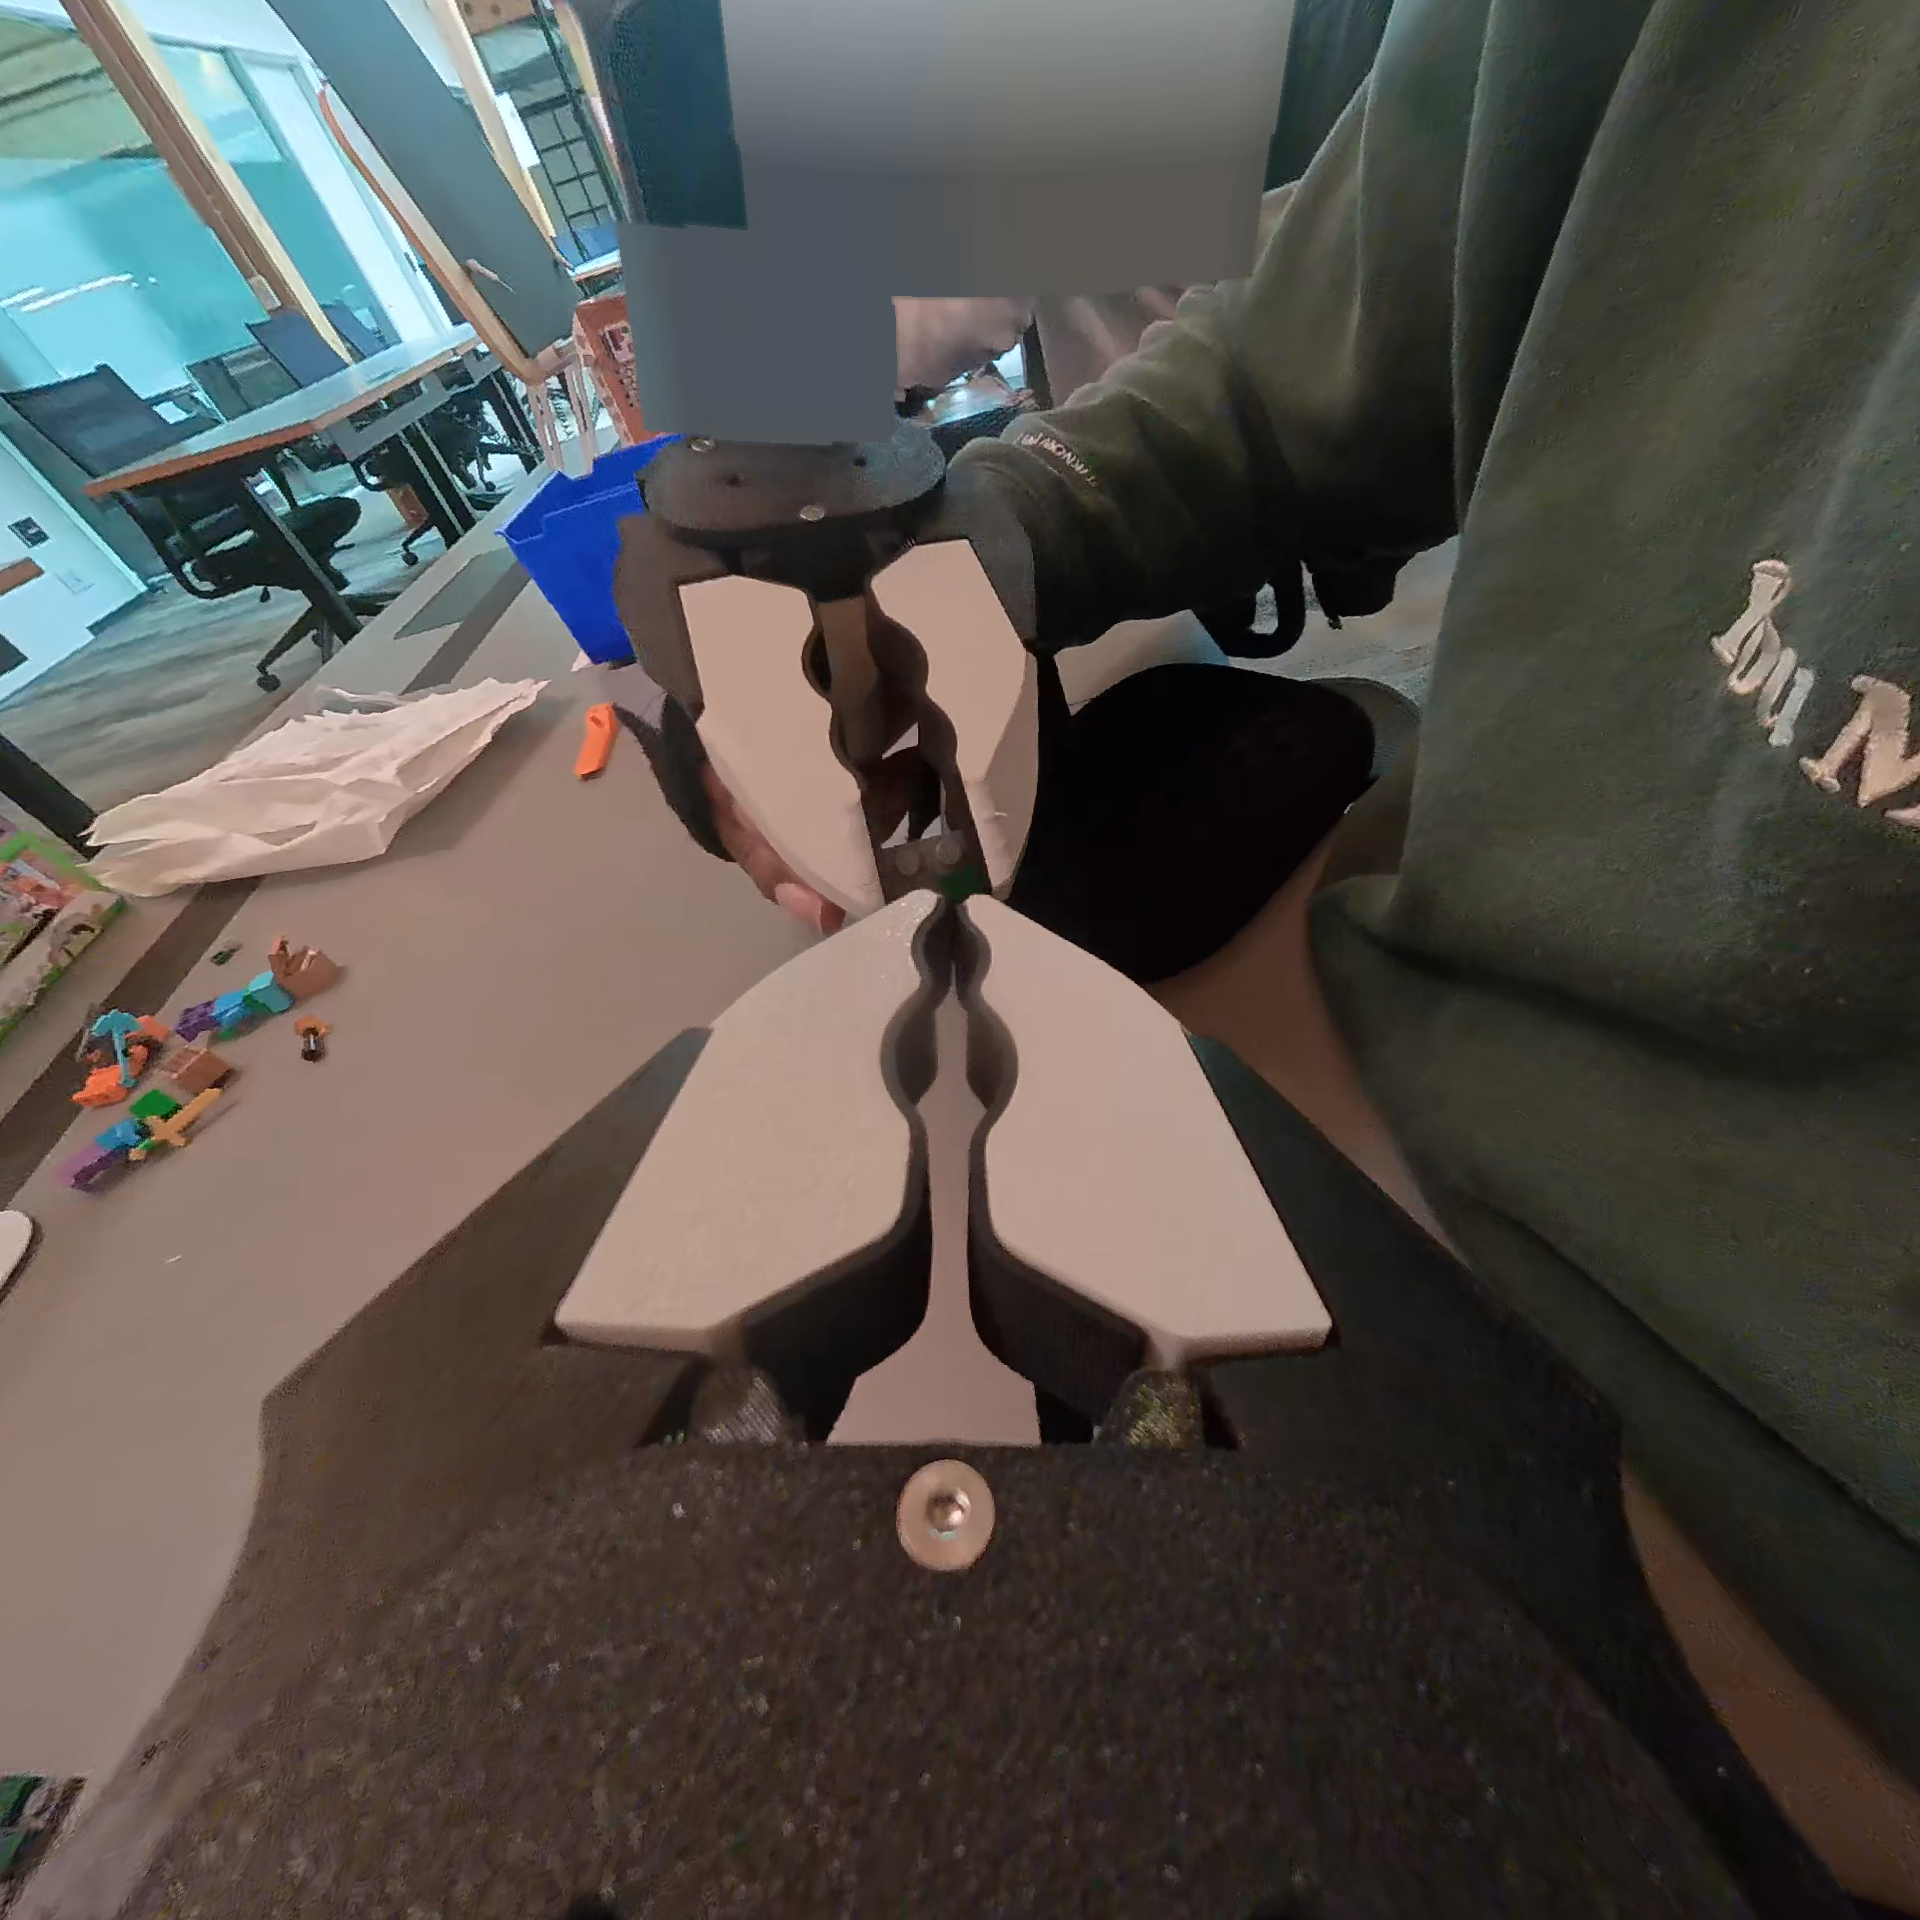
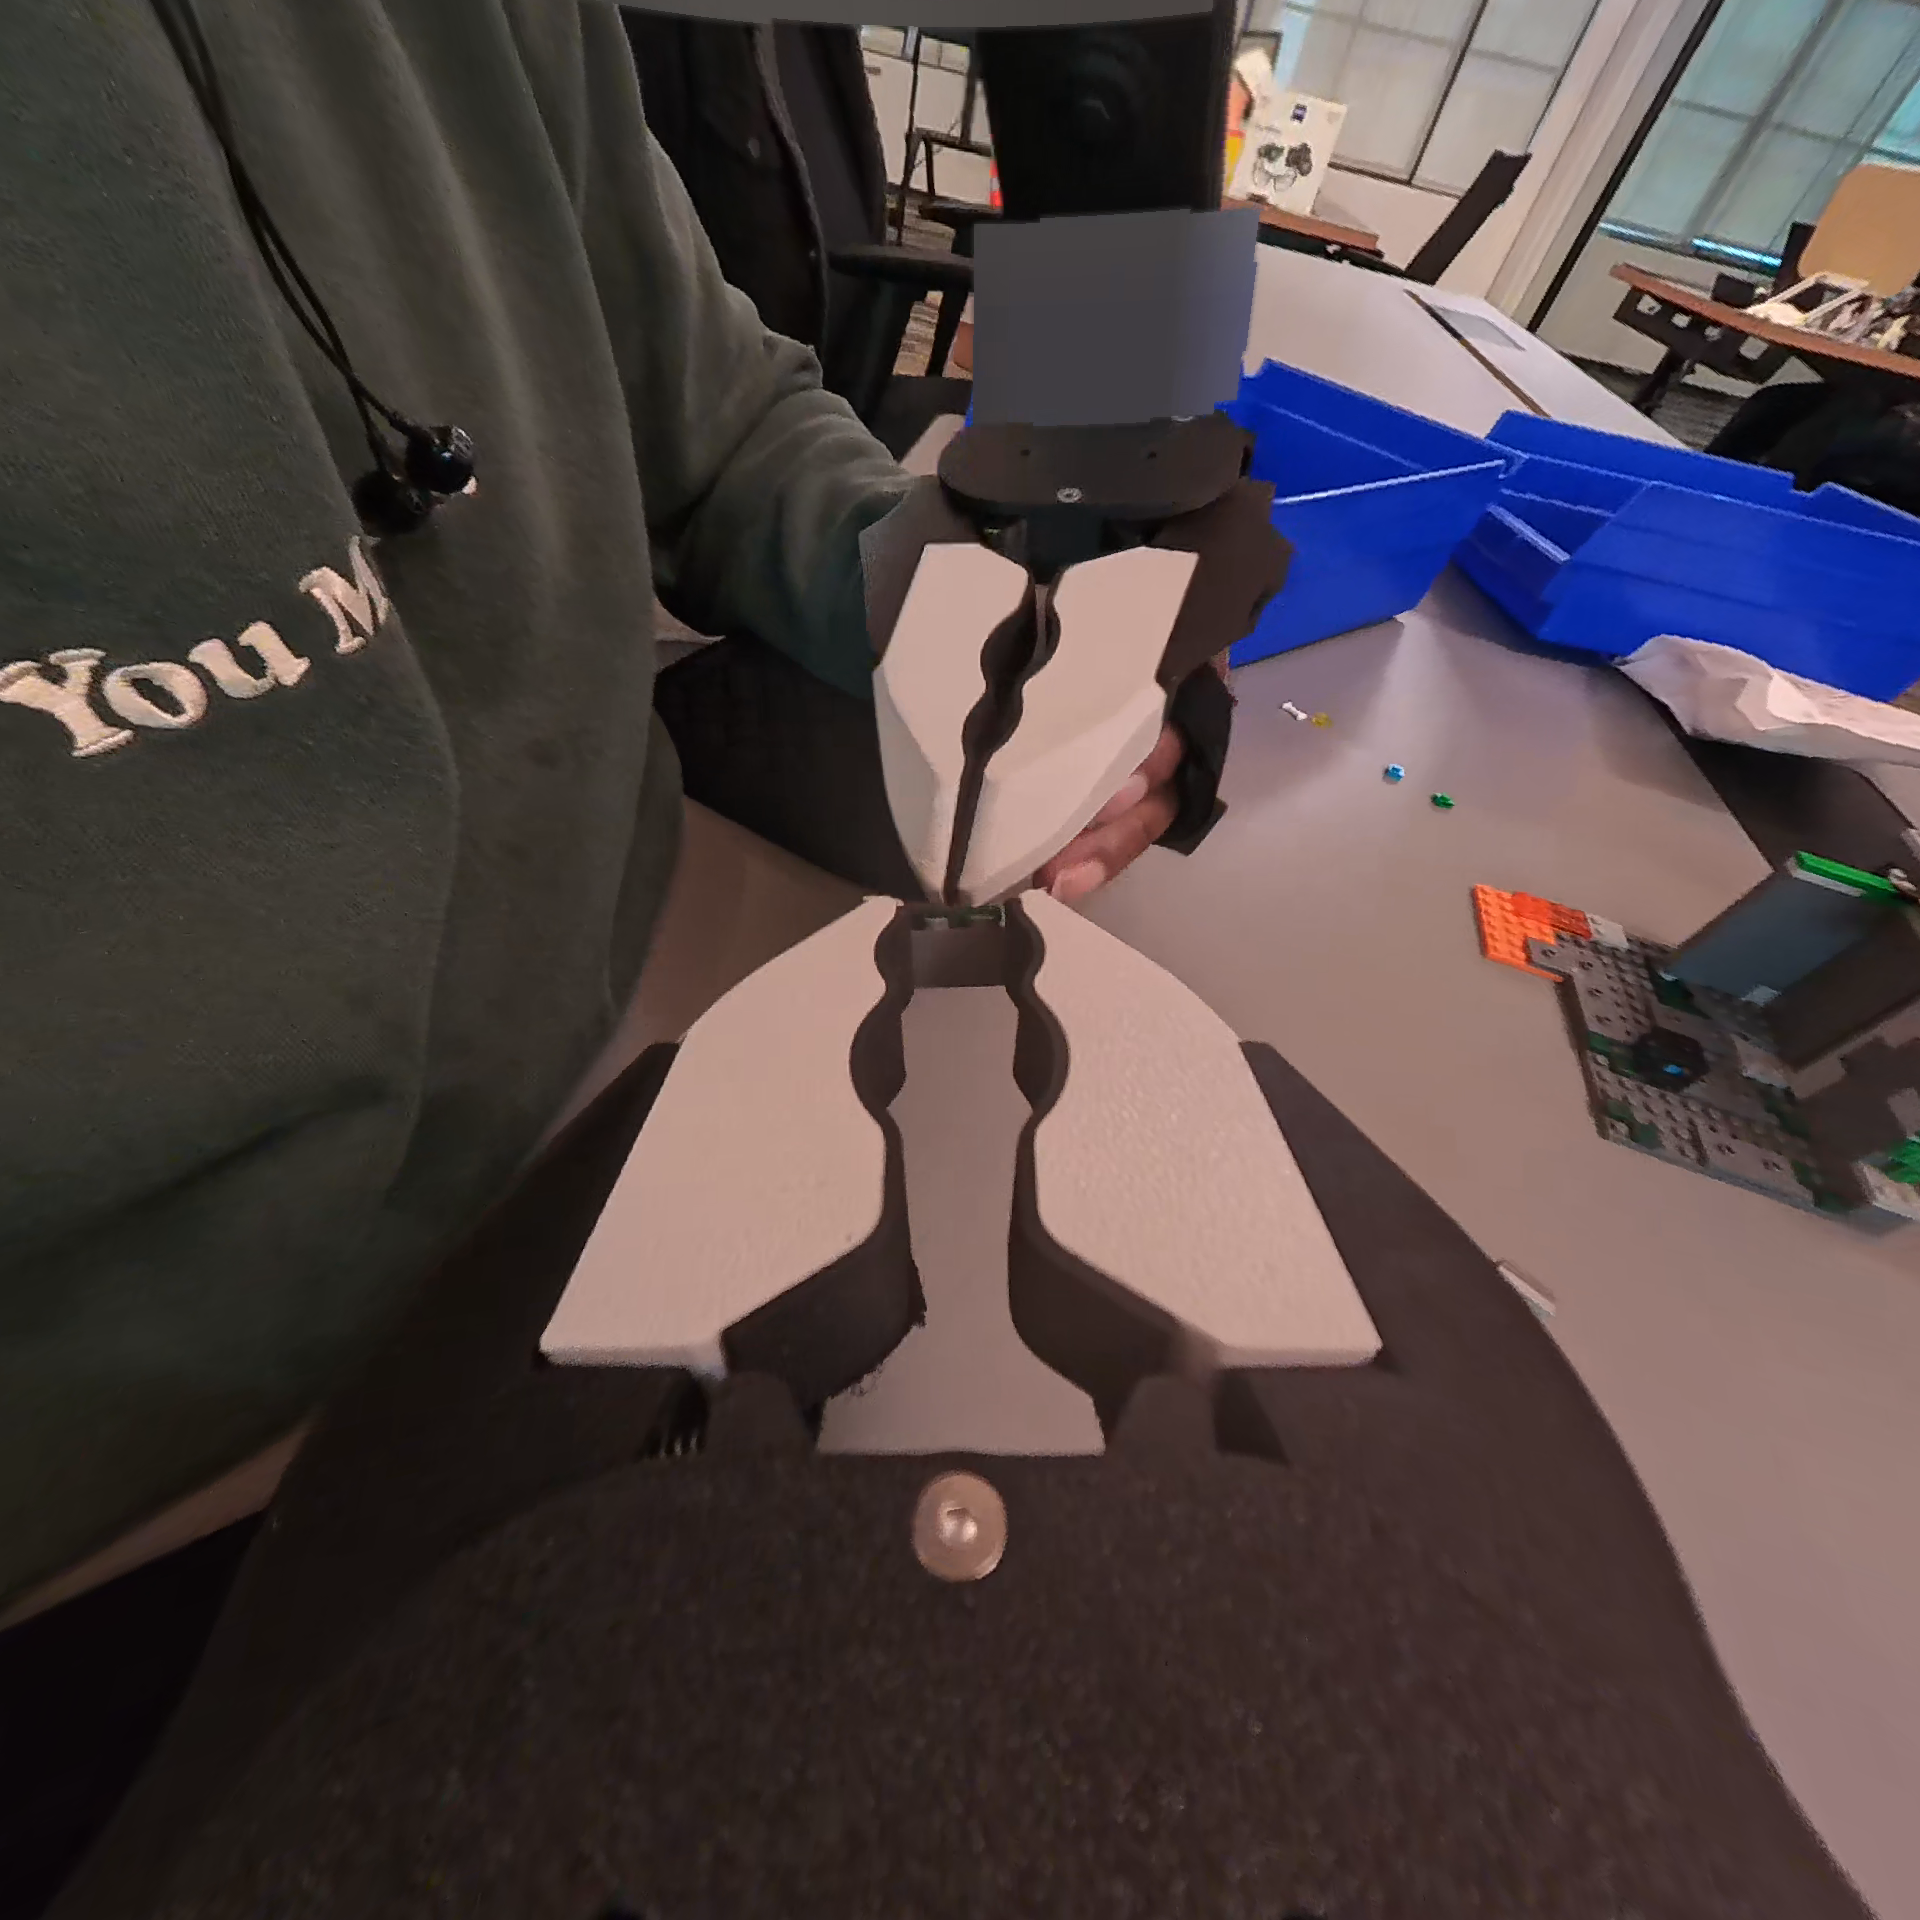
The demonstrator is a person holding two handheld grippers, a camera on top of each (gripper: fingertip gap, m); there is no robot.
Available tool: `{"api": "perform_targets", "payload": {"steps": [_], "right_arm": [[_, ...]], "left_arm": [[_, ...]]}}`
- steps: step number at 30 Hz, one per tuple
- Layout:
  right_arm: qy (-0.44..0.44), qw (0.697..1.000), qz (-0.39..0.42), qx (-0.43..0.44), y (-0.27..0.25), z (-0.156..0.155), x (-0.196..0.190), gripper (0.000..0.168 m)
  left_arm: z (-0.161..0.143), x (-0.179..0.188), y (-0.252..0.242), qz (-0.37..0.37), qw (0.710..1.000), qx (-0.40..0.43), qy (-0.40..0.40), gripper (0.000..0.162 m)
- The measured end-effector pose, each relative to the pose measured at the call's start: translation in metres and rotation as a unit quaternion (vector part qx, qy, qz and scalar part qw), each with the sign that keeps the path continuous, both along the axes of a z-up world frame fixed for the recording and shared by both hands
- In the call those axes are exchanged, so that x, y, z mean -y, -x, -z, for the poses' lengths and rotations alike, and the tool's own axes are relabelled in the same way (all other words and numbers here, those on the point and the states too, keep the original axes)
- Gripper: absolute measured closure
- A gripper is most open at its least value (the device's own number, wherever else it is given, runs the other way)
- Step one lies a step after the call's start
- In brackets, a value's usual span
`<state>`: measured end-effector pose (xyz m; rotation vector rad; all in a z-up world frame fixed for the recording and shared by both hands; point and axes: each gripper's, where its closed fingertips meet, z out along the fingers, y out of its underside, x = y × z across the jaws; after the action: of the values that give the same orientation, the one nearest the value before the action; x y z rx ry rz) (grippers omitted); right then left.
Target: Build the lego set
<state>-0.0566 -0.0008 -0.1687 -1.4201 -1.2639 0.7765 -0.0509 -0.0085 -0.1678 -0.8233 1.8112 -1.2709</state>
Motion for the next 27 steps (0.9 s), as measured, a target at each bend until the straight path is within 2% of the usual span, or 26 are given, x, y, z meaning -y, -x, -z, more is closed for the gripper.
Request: {"api": "perform_targets", "payload": {"steps": [4, 5, 7, 19, 20, 27], "right_arm": [[-0.002, 1.000, 0.008, -0.009, -0.003, -0.002, -0.004, 0.152], [-0.003, 1.000, 0.011, -0.010, -0.004, -0.003, -0.004, 0.152], [-0.005, 1.000, 0.015, -0.012, -0.004, -0.004, -0.005, 0.152], [0.012, 1.000, -0.005, -0.007, -0.003, -0.001, 0.003, 0.152], [0.017, 1.000, -0.010, -0.007, -0.002, 0.000, 0.004, 0.152], [0.027, 0.999, -0.024, -0.004, -0.002, 0.004, 0.007, 0.152]], "left_arm": [[-0.001, -0.010, -0.001, -0.020, 1.000, 0.003, 0.003, 0.162], [0.000, -0.011, -0.001, -0.024, 1.000, -0.001, 0.006, 0.153], [0.004, -0.011, -0.003, -0.024, 1.000, -0.013, 0.009, 0.149], [0.010, -0.005, -0.002, -0.016, 0.999, -0.026, -0.009, 0.156], [0.012, -0.006, -0.002, -0.021, 0.999, -0.027, -0.020, 0.162], [0.016, -0.005, -0.001, -0.018, 0.998, -0.030, -0.043, 0.162]]}}
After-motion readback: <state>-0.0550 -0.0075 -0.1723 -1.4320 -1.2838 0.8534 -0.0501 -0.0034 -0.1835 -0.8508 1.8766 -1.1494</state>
